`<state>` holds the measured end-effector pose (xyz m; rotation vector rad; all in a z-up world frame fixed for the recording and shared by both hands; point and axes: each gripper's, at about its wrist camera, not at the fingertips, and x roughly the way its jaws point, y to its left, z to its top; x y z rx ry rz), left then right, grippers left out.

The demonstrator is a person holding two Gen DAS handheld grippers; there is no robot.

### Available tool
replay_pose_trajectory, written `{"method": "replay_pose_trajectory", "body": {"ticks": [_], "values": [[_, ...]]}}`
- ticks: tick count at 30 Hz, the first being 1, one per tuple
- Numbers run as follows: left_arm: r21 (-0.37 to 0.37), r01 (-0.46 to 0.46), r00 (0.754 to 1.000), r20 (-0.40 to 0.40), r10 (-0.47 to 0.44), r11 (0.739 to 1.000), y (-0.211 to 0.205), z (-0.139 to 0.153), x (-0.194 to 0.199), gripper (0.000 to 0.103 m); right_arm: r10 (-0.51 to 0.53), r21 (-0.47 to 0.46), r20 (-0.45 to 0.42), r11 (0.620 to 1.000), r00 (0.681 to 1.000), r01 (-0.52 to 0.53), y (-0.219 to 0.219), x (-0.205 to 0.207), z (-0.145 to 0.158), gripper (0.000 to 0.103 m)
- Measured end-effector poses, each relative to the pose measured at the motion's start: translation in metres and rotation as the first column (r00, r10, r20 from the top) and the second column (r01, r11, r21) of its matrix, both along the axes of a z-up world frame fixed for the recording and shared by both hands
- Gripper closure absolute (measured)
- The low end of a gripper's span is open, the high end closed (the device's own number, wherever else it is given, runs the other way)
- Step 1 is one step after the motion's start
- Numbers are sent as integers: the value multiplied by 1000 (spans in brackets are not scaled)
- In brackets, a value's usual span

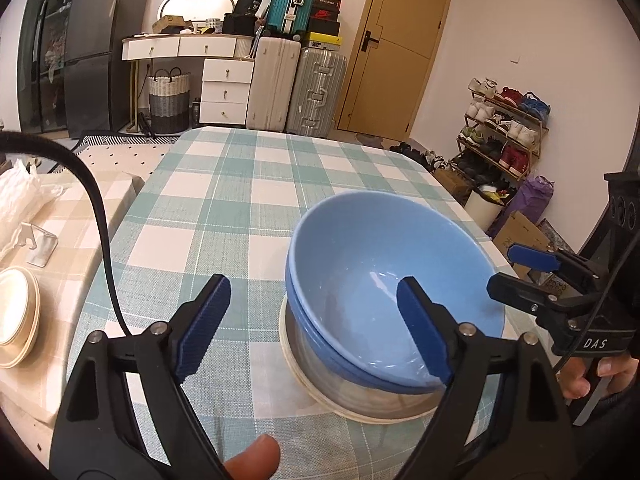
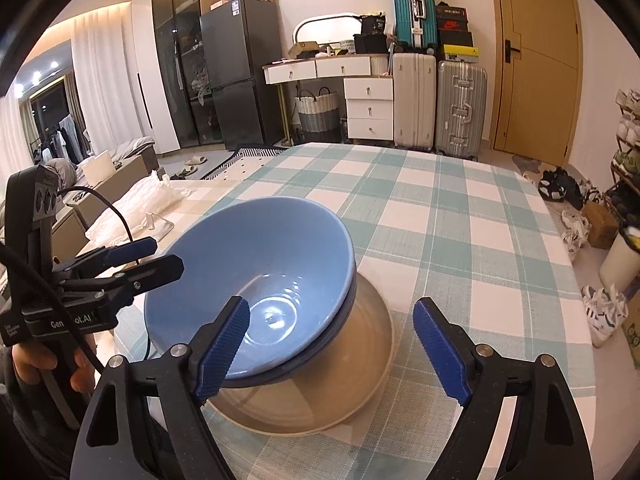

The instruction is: Organize plates and bowls

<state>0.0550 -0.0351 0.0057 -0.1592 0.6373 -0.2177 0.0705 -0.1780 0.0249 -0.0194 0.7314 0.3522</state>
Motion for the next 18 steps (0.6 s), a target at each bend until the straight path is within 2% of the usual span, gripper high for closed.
{"method": "replay_pose_trajectory", "body": {"ticks": [2,7,11,18], "values": [[6,-6,1000,13,6,1000,1,3,-4,3,-10,-4,16,1000,1000,10,-3,-3,-1,15],[50,-30,998,56,27,998,0,14,-19,3,-38,-34,47,999,998,39,-11,-12,-3,11],[71,-48,996,73,43,996,3,17,-29,3,-52,-20,71,998,996,53,-20,-20,-3,8],[89,-71,990,129,59,993,11,21,-52,3,-65,-62,99,996,993,72,-22,-28,-7,4]]}}
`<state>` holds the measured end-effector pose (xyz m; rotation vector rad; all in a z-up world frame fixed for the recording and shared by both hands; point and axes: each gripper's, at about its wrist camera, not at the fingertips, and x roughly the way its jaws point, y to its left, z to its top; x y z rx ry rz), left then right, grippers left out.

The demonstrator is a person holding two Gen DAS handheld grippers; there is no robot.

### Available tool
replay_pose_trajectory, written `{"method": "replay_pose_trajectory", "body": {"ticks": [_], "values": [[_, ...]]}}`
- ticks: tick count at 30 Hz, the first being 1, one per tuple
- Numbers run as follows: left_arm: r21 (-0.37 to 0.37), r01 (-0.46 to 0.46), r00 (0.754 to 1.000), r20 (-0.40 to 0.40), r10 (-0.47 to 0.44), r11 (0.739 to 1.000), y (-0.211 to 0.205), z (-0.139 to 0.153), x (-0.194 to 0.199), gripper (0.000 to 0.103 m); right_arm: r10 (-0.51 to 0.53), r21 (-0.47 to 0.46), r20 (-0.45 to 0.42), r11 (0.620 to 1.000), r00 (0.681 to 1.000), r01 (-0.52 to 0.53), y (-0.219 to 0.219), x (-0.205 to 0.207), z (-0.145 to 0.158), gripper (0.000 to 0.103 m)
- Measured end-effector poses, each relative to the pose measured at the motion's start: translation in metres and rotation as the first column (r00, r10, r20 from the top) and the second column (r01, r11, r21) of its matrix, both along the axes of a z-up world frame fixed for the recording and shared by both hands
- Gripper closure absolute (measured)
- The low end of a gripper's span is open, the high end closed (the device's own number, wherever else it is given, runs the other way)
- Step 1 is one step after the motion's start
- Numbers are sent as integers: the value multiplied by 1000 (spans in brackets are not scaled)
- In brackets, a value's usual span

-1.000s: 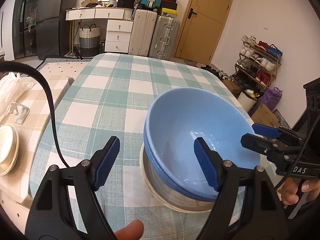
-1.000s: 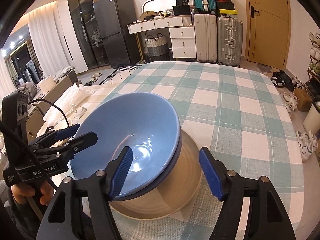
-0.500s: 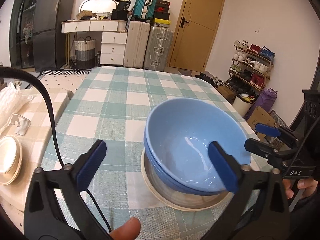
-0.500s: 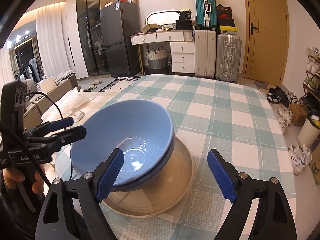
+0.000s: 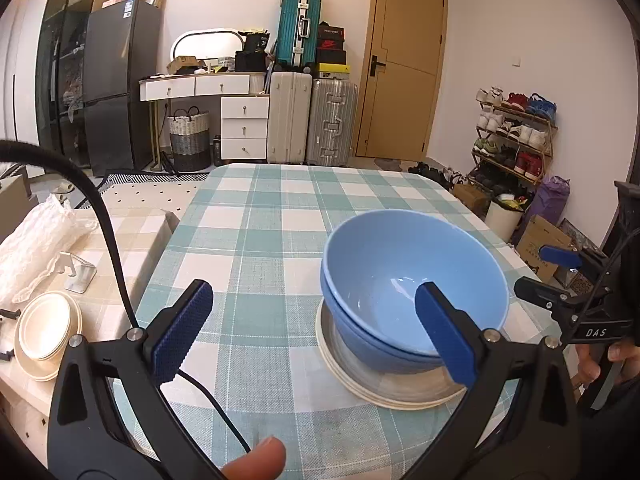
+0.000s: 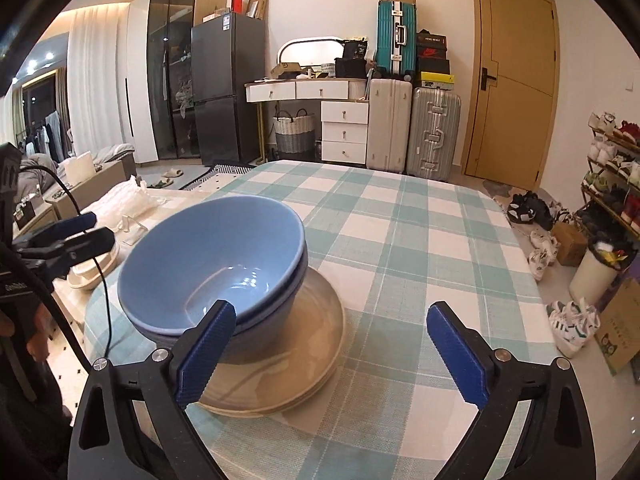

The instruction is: Organize plates and bowls

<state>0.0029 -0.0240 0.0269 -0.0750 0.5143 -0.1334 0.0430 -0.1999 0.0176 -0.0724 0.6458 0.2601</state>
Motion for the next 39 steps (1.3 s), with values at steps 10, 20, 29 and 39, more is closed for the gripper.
{"method": "replay_pose_trajectory", "body": {"ticks": [10,20,29,39], "values": [[18,-47,997,56,46,999,14,-10,-28,3,-50,7,78,999,996,50,-4,-17,-9,3],[2,-77,995,61,76,997,19,-27,-25,3,-134,52,88,990,987,130,-19,-21,-20,3],[18,-86,994,75,84,996,14,-36,-25,3,-177,50,145,984,973,172,-22,-26,-22,3],[54,-100,991,92,95,993,5,-41,-24,2,-195,70,148,980,970,187,-24,-32,-26,3]]}}
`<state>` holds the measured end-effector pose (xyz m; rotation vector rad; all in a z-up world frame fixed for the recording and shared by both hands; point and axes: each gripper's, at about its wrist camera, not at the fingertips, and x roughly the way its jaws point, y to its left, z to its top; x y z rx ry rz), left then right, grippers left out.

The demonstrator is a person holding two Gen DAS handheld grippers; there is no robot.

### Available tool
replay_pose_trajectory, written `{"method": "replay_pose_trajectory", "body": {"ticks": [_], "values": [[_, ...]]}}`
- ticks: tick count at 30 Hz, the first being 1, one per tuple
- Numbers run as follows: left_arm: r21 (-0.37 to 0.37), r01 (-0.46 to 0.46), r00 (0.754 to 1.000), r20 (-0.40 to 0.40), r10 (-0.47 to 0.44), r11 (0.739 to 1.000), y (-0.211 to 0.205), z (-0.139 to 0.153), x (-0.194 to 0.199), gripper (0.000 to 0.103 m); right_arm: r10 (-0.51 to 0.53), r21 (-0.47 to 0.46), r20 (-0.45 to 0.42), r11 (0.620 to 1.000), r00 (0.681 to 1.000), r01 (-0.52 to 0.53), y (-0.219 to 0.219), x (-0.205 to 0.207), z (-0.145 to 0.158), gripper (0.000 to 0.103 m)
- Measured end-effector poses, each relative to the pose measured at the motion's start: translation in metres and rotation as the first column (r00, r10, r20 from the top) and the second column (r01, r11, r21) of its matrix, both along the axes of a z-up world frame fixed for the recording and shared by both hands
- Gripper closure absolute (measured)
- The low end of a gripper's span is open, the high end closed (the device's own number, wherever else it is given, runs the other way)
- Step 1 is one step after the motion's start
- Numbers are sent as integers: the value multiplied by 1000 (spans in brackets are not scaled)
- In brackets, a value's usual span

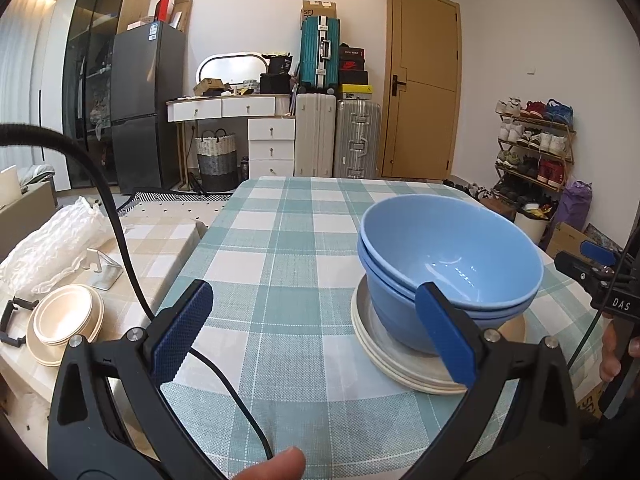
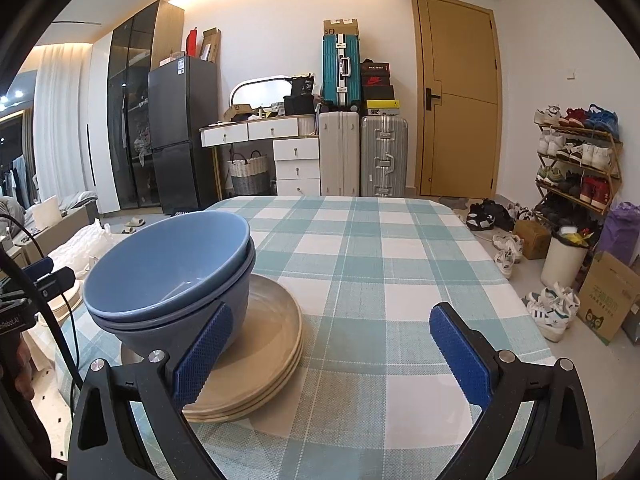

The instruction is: Organize plates and bowls

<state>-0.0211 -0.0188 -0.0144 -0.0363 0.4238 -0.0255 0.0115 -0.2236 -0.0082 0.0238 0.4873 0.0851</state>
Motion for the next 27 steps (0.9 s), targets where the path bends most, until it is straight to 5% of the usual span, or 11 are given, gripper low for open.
{"method": "replay_pose_trajectory", "body": {"ticks": [27], "values": [[-3,16,1000,-15,-16,1000,-2,-12,7,2,14,-21,-16,1000,1000,-14,3,2,1,3]]}}
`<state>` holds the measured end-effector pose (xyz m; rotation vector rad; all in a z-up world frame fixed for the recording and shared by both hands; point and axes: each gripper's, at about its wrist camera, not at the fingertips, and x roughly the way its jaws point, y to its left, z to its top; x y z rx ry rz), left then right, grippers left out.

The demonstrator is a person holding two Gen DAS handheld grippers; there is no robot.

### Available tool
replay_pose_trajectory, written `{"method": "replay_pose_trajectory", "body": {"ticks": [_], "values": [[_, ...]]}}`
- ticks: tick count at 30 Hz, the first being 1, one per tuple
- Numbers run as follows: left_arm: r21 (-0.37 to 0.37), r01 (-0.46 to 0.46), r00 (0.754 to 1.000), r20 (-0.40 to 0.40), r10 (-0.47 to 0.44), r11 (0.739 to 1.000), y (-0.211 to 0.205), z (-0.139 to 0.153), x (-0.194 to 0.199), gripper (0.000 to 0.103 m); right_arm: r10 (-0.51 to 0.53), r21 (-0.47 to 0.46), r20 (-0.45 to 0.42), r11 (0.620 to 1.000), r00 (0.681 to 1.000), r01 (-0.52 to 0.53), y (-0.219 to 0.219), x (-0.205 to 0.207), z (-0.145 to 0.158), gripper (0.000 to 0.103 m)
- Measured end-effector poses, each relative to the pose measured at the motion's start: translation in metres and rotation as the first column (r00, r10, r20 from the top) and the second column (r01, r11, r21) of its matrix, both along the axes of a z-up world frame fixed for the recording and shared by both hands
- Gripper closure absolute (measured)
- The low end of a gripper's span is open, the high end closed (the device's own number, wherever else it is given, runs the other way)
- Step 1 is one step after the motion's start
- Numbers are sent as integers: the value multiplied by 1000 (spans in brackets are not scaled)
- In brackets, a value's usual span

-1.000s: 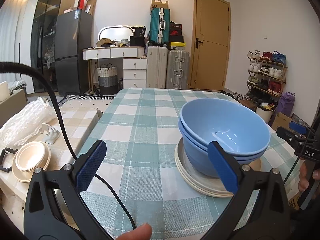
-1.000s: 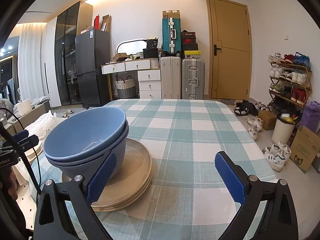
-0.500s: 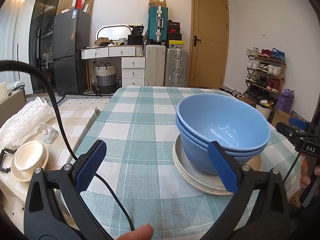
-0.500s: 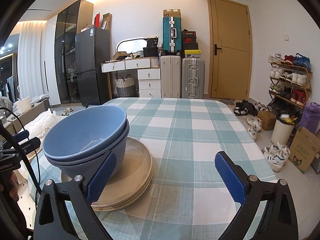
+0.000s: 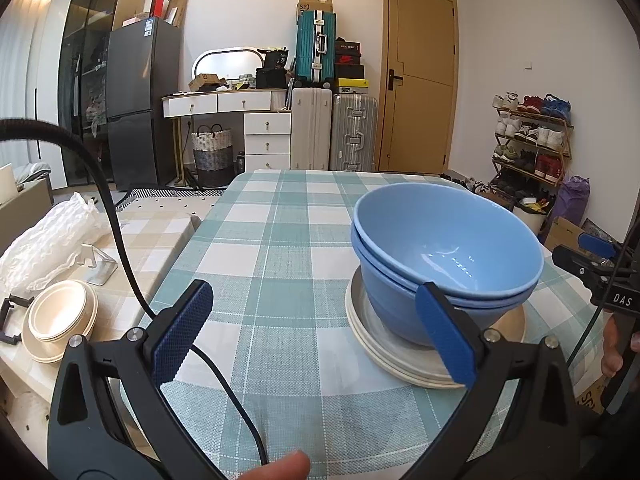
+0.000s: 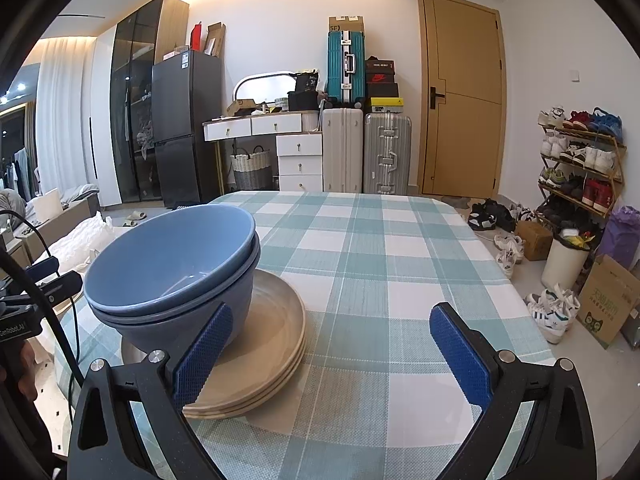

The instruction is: Organize plates and bowls

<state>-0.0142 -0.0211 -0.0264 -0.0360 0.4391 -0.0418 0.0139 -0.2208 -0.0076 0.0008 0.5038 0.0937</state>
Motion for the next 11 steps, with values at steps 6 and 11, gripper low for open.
{"method": "replay_pose_trajectory", "body": {"ticks": [6,11], "values": [[-2,2,1000,-2,-2,1000,0,-2,1,2,1,-1,0,1000,1000,-1,1,0,0,3],[-5,-2,1000,-2,2,1000,0,-1,2,2,2,-2,-2,1000,1000,-2,1,1,-1,3]]}}
